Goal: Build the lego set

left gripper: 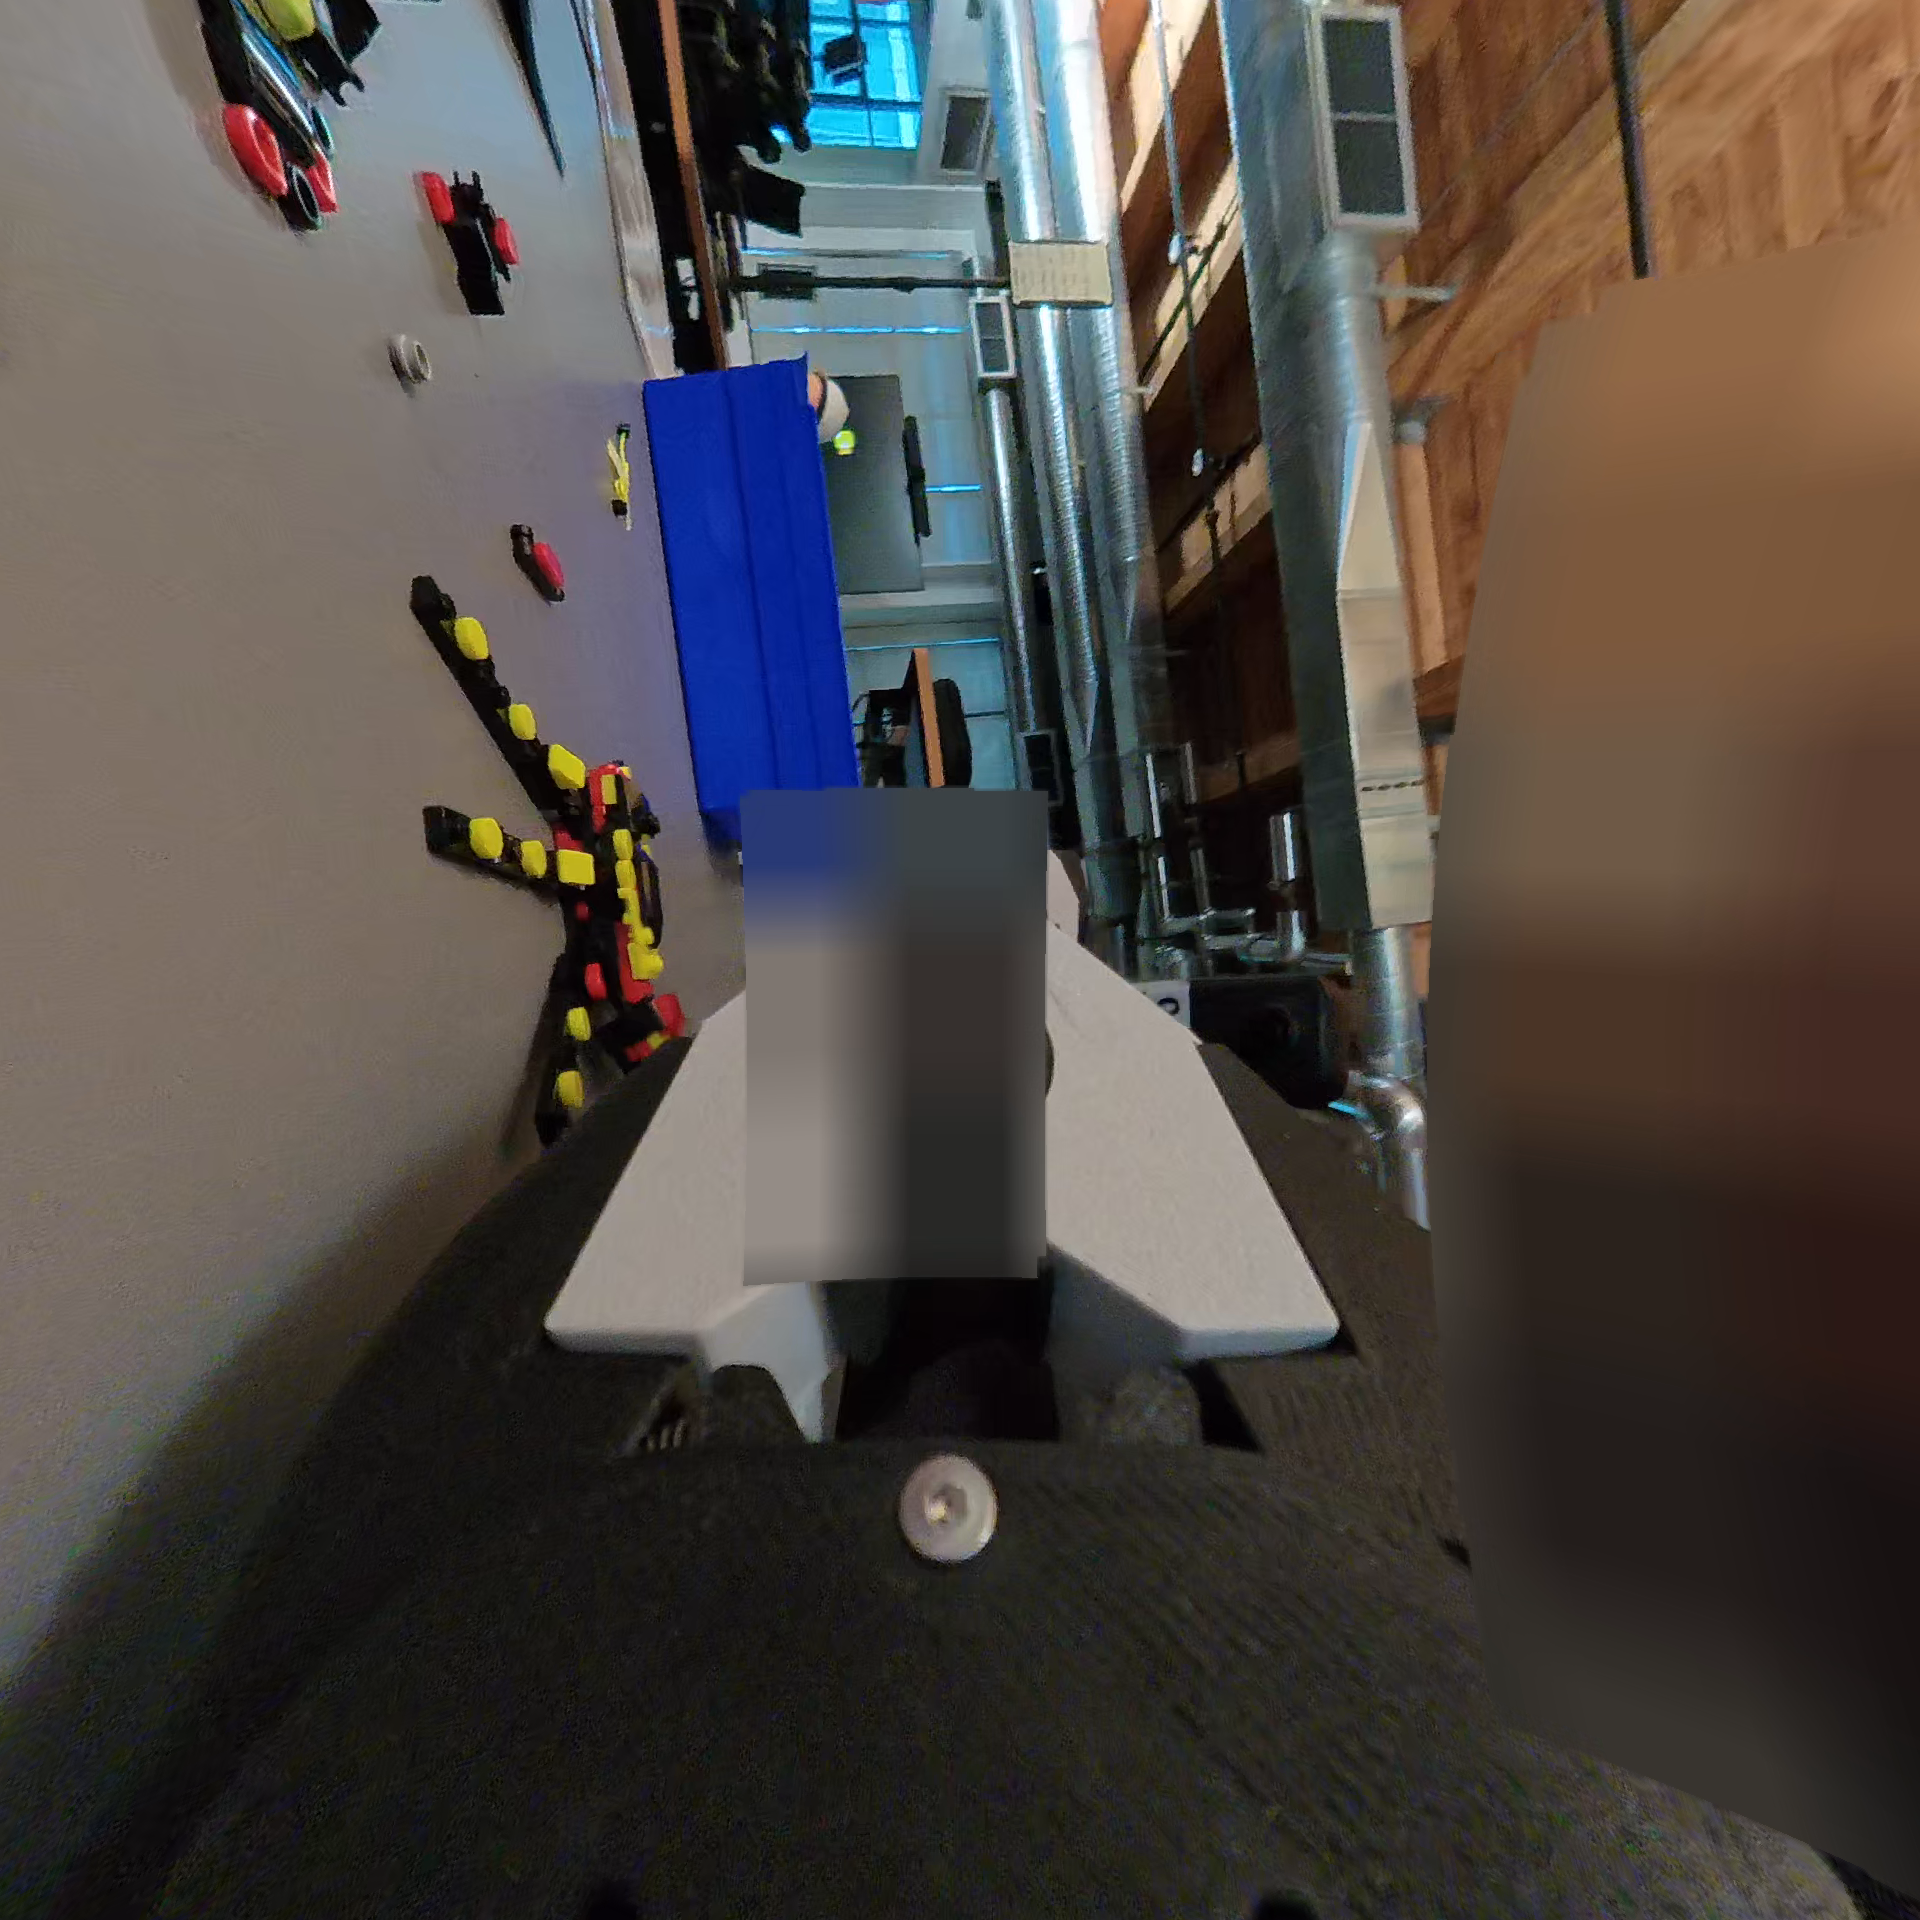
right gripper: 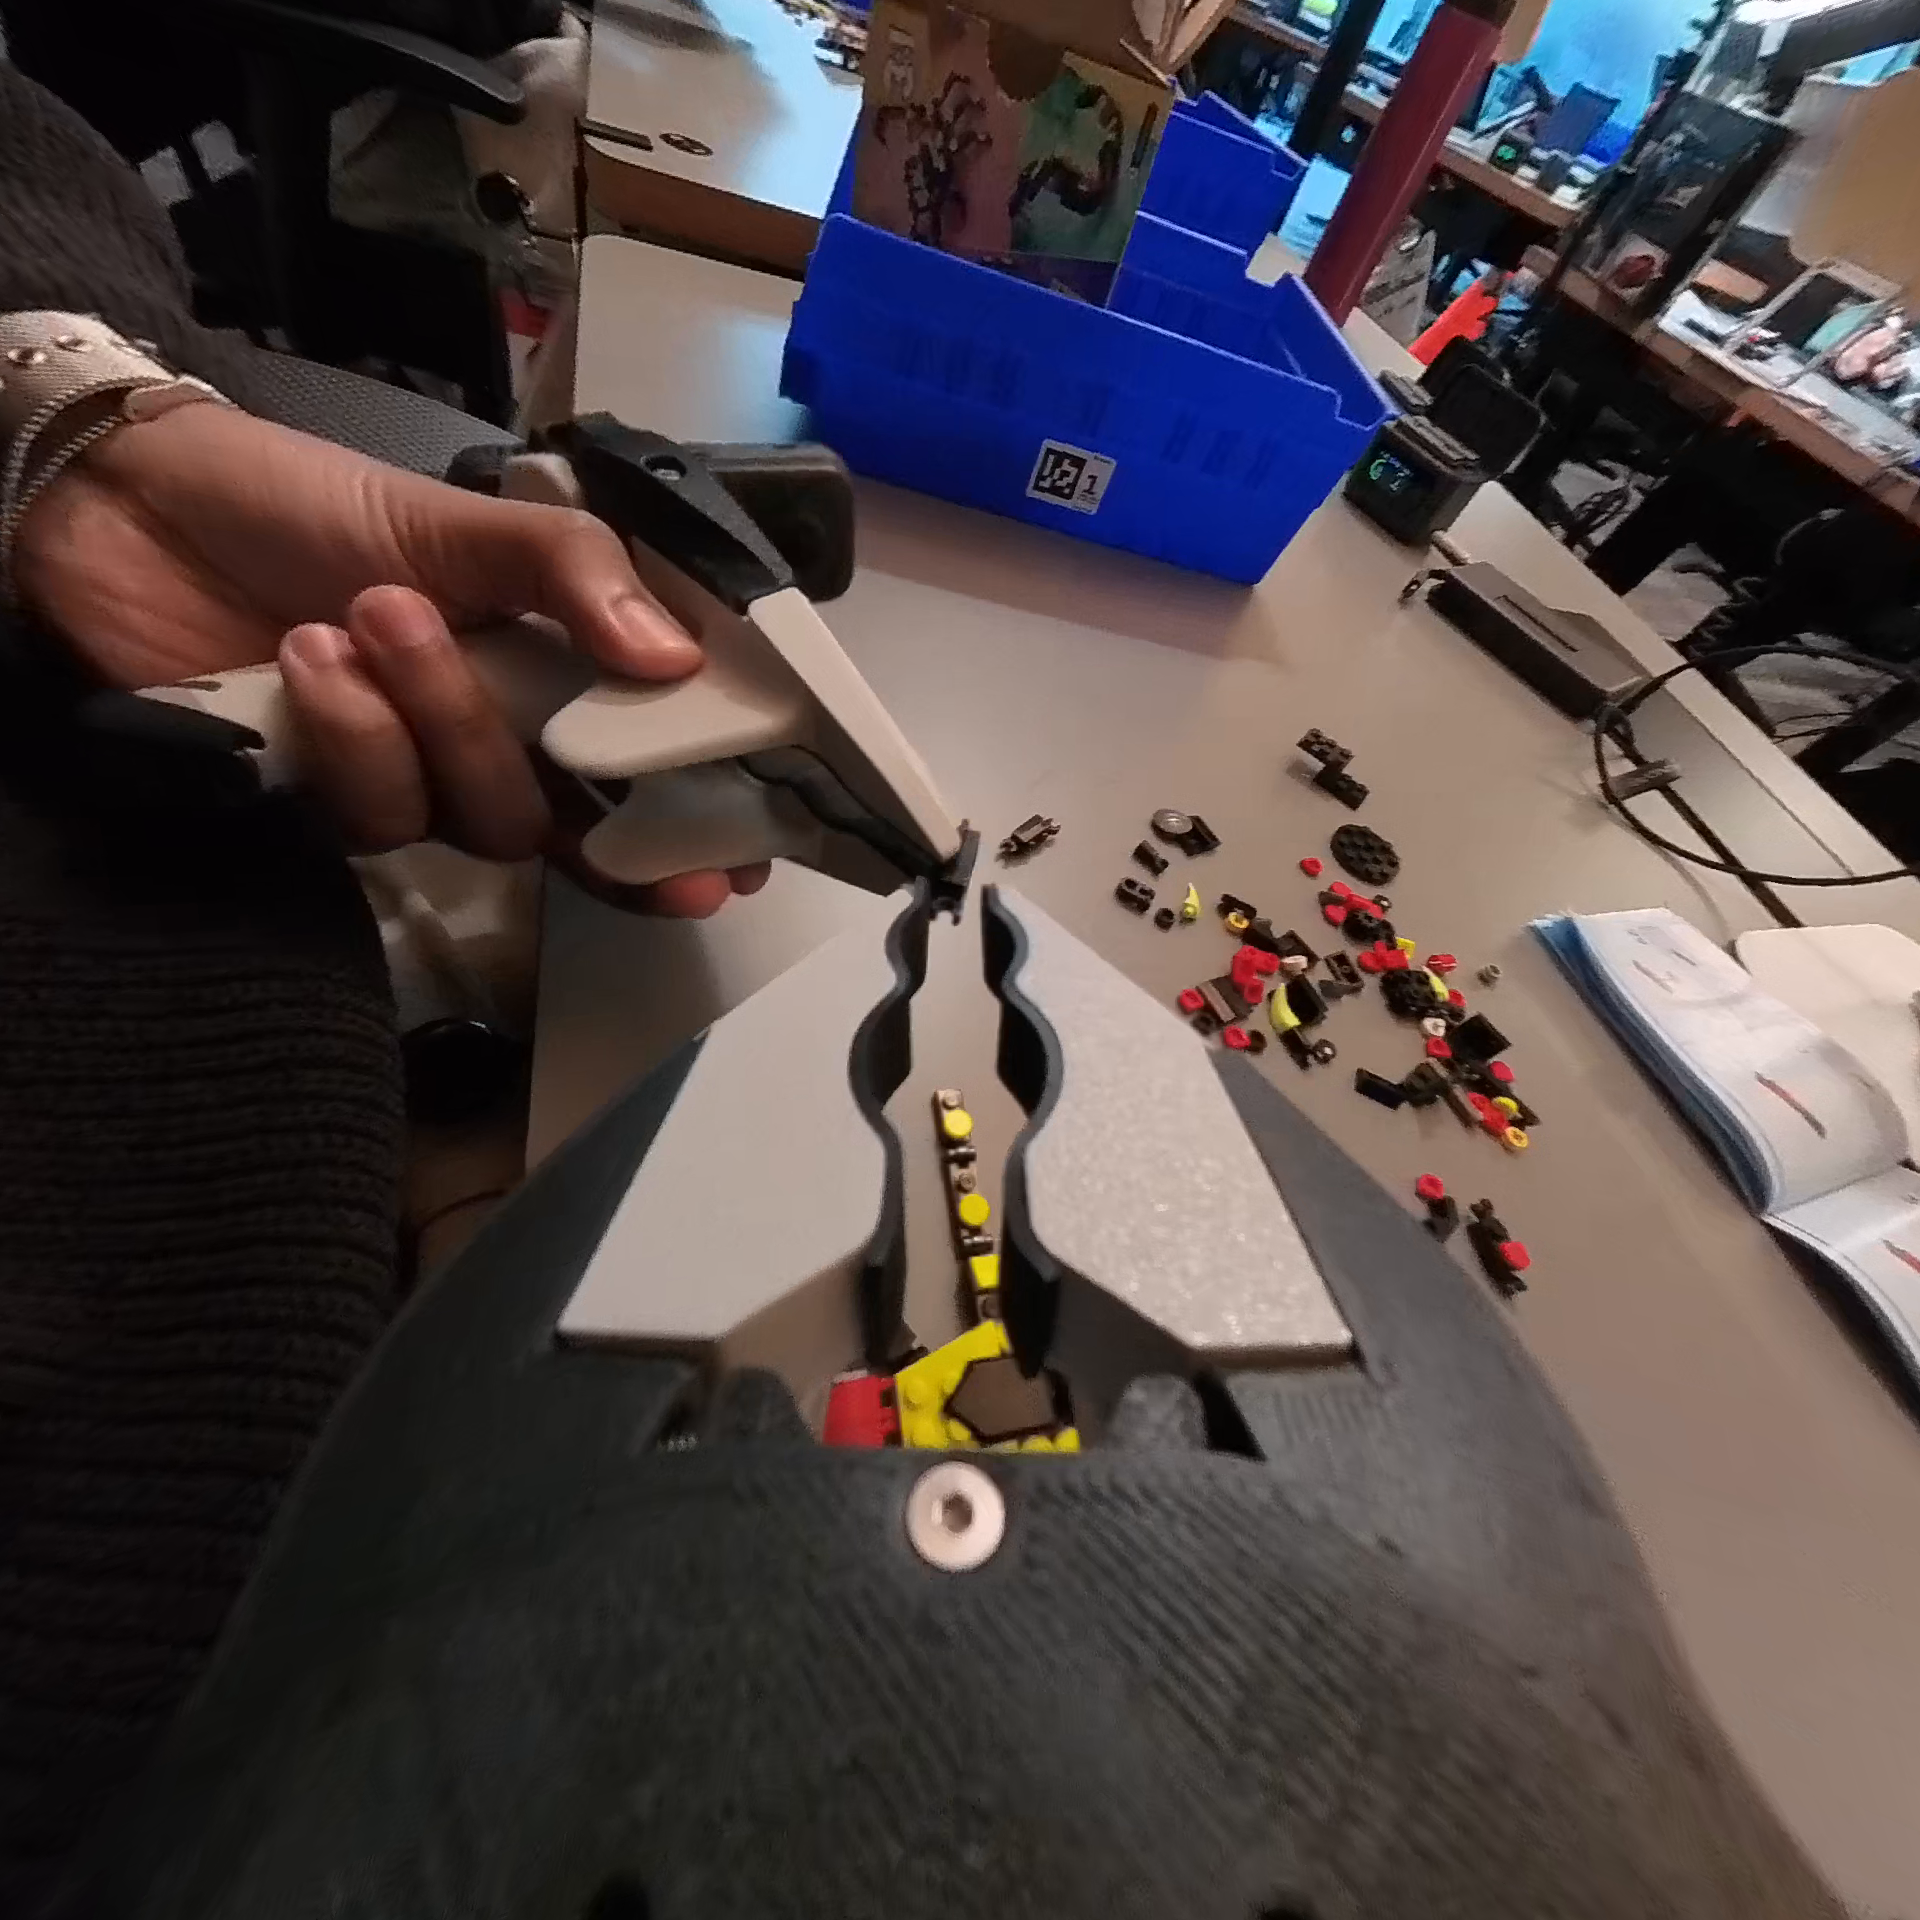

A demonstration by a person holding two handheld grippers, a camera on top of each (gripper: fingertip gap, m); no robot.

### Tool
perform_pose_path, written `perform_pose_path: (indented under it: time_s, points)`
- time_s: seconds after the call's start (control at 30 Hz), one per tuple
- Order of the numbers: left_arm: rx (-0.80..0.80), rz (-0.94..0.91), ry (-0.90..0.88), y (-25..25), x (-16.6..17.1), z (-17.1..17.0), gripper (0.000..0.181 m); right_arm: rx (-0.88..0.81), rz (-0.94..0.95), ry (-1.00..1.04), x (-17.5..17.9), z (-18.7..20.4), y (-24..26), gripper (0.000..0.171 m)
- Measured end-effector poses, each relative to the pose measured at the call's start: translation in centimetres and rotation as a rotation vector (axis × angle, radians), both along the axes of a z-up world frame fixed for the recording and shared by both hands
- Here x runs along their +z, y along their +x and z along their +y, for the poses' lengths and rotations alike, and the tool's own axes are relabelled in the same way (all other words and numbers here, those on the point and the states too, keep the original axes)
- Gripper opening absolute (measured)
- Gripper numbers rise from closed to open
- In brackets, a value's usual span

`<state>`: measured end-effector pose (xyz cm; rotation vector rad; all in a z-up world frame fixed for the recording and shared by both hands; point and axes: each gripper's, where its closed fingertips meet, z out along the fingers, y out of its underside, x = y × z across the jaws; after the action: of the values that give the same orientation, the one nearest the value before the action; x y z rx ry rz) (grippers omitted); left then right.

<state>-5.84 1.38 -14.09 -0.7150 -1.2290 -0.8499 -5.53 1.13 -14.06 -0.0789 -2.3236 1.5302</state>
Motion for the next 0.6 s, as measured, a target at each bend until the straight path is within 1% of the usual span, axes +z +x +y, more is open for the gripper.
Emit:
perform_pose_path:
  time_s: [0.1, 0.2, 0.33, 0.47, 0.6]
  points:
    - [-0.022, 0.051, -0.092, 0.1, -0.4, 0.1, 0.004, 0.025, -0.018, 0.023, -0.6, 0.0, 0.3, 0.005]
    - [-0.047, 0.148, -0.256, 0.2, -0.9, 0.3, 0.004, 0.018, -0.03, 0.062, -1.2, 0.0, 0.3, 0.005]
    - [-0.055, 0.26, -0.448, 0.3, -1.4, 0.4, 0.005, -0.007, 0.011, 0.144, -1.8, 0.1, 0.1, 0.004]
    - [-0.085, 0.336, -0.569, 0.6, -1.8, 0.7, 0.005, -0.021, 0.034, 0.208, -2.2, 0.4, 0.2, 0.004]
    - [-0.107, 0.419, -0.659, 0.8, -1.8, 0.9, 0.005, -0.023, 0.0, 0.19, -2.1, 0.6, 0.3, 0.004]
